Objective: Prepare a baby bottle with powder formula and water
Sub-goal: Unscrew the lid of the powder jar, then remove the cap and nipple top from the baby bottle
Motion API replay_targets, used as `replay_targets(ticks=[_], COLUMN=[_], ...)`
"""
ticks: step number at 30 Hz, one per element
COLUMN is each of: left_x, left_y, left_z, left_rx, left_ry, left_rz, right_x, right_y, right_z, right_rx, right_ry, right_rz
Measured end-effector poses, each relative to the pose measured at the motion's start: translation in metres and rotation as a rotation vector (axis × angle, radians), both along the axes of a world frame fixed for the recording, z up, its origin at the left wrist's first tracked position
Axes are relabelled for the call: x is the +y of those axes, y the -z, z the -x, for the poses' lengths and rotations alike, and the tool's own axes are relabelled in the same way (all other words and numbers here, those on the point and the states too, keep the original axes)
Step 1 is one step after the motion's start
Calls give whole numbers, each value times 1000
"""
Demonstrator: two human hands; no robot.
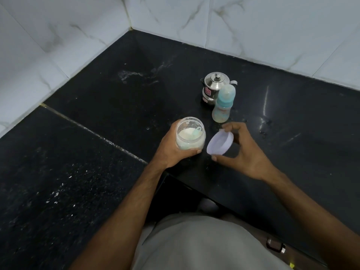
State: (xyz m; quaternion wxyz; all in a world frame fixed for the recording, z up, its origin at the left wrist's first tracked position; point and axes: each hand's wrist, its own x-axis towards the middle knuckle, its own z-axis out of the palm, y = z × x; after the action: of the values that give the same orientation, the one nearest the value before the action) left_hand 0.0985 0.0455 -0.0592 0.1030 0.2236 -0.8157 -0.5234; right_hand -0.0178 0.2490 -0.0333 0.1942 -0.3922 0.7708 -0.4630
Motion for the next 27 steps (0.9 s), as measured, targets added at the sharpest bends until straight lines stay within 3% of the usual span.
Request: replay_targets(ticks=[12, 22, 27], left_x=[-7, -10, -14], left_y=[4, 4, 0], left_z=[1, 0, -3], left_rx=[-24, -46, -103], left_ry=[48, 90, 124], left_rz=[-4, -43, -93], right_x=[35, 36, 38], right_y=[67, 69, 60], right_z=[-27, -27, -21], right_rx=[-77, 108, 9], right_ry=[125, 72, 61], right_rz=[-104, -218, -179])
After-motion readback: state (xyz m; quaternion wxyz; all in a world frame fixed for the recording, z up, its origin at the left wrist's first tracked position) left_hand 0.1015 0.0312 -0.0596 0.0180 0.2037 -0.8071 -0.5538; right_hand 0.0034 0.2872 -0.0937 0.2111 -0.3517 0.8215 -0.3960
